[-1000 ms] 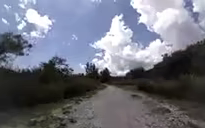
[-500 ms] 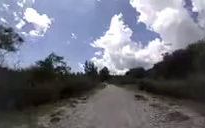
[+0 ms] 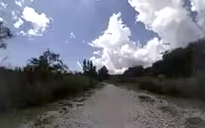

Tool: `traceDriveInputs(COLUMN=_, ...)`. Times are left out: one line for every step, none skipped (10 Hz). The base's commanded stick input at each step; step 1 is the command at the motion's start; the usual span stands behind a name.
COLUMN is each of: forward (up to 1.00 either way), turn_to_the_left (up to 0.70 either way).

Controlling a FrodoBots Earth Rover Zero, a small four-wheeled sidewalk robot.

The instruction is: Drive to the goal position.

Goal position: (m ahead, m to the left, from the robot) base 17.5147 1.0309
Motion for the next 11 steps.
traceDriveInputs(forward=0.7, turn_to_the_left=0.0)
traceDriveInputs(forward=0.7, turn_to_the_left=0.0)
traceDriveInputs(forward=0.7, turn_to_the_left=0.0)
traceDriveInputs(forward=0.7, turn_to_the_left=0.0)
traceDriveInputs(forward=0.7, turn_to_the_left=0.0)
traceDriveInputs(forward=0.7, turn_to_the_left=0.0)
traceDriveInputs(forward=0.7, turn_to_the_left=0.0)
traceDriveInputs(forward=0.7, turn_to_the_left=0.0)
traceDriveInputs(forward=0.7, turn_to_the_left=0.0)
traceDriveInputs(forward=0.7, turn_to_the_left=0.0)
traceDriveInputs(forward=0.7, turn_to_the_left=0.0)
